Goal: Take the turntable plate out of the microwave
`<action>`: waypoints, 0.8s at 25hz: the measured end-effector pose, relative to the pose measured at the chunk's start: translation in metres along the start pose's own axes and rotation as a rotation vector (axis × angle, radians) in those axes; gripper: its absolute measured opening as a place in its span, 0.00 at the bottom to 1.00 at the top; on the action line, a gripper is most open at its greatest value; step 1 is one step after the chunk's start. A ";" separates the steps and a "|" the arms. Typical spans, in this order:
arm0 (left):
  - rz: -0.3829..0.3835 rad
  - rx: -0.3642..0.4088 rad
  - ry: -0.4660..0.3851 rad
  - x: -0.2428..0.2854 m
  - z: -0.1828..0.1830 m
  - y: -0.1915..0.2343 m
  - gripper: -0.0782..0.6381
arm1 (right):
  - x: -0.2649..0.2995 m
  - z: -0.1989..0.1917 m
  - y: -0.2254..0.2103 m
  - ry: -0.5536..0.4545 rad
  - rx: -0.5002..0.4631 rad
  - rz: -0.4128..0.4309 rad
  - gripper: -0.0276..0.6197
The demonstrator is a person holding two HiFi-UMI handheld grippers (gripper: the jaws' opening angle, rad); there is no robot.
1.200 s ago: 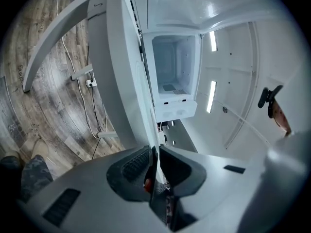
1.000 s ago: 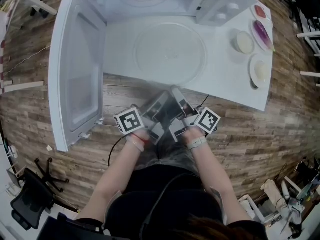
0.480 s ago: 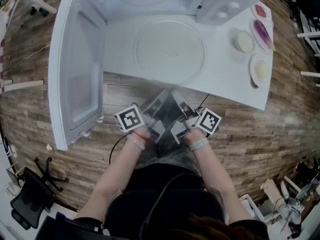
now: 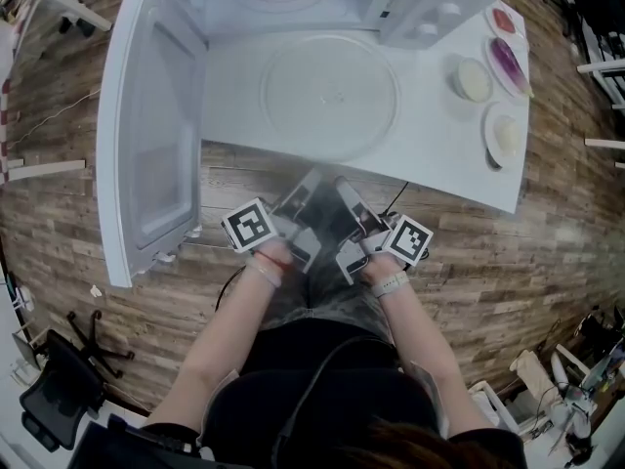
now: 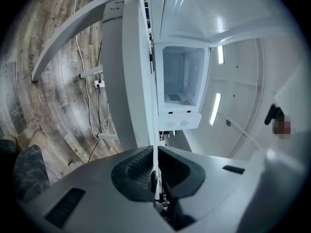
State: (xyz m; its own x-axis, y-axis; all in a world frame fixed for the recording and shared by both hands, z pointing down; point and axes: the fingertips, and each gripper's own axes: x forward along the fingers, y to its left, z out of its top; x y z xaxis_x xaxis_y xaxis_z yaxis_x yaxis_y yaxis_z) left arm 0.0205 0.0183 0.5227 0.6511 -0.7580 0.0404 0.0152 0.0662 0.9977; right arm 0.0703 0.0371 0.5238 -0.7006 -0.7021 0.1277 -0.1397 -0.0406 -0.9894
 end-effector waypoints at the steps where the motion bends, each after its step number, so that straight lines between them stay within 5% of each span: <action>1: 0.003 0.000 0.004 -0.001 -0.003 0.001 0.16 | -0.001 -0.001 0.000 0.001 -0.004 0.000 0.13; 10: 0.053 0.043 0.062 -0.012 -0.019 0.008 0.16 | -0.001 -0.006 0.004 -0.003 -0.043 0.001 0.12; 20: 0.036 0.218 0.114 -0.018 -0.022 -0.013 0.15 | -0.009 -0.009 0.019 -0.027 -0.133 0.006 0.12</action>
State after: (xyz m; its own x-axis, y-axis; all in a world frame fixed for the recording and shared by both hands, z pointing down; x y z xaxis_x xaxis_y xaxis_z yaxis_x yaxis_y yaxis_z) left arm 0.0253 0.0452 0.5074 0.7300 -0.6785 0.0825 -0.1660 -0.0588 0.9844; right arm 0.0673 0.0490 0.5044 -0.6831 -0.7206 0.1182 -0.2287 0.0573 -0.9718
